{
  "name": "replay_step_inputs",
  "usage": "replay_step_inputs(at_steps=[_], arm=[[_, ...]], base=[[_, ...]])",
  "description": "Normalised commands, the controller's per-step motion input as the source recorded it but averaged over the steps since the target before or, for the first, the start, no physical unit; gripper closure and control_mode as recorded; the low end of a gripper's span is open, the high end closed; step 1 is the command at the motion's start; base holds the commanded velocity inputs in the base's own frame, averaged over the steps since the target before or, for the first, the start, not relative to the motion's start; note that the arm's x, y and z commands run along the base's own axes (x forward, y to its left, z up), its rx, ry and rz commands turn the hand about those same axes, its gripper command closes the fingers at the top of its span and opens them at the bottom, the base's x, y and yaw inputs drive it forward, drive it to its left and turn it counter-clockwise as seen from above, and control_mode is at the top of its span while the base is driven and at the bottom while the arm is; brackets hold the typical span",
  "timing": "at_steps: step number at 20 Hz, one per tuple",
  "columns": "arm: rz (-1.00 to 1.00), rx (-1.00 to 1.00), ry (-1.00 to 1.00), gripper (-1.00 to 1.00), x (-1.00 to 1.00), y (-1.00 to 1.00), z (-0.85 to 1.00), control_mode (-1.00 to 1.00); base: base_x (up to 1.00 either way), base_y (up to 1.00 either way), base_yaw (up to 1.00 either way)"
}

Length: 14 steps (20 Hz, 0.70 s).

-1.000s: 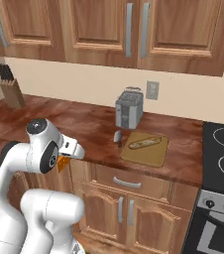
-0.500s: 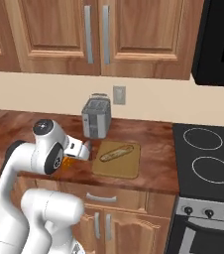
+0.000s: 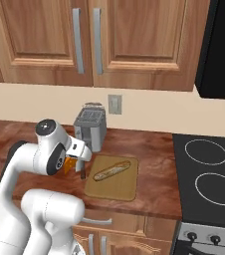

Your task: Retrieve the sausage and cheese from the fridge and place them on the cutting board on the counter.

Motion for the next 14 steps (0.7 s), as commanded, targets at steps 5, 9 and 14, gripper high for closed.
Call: replay_step_inputs(at_steps=[5,9,14], arm=[[0.00,0.00,0.00,1.00,0.00,0.00,0.00,1.00],[0.00,0.00,0.00,1.00,0.00,0.00,0.00,1.00],[0.00,0.00,0.00,1.00,0.00,0.00,0.00,1.00]], base=[[0.00,0.00,0.00],[0.00,0.00,0.00],[0.00,0.00,0.00]])
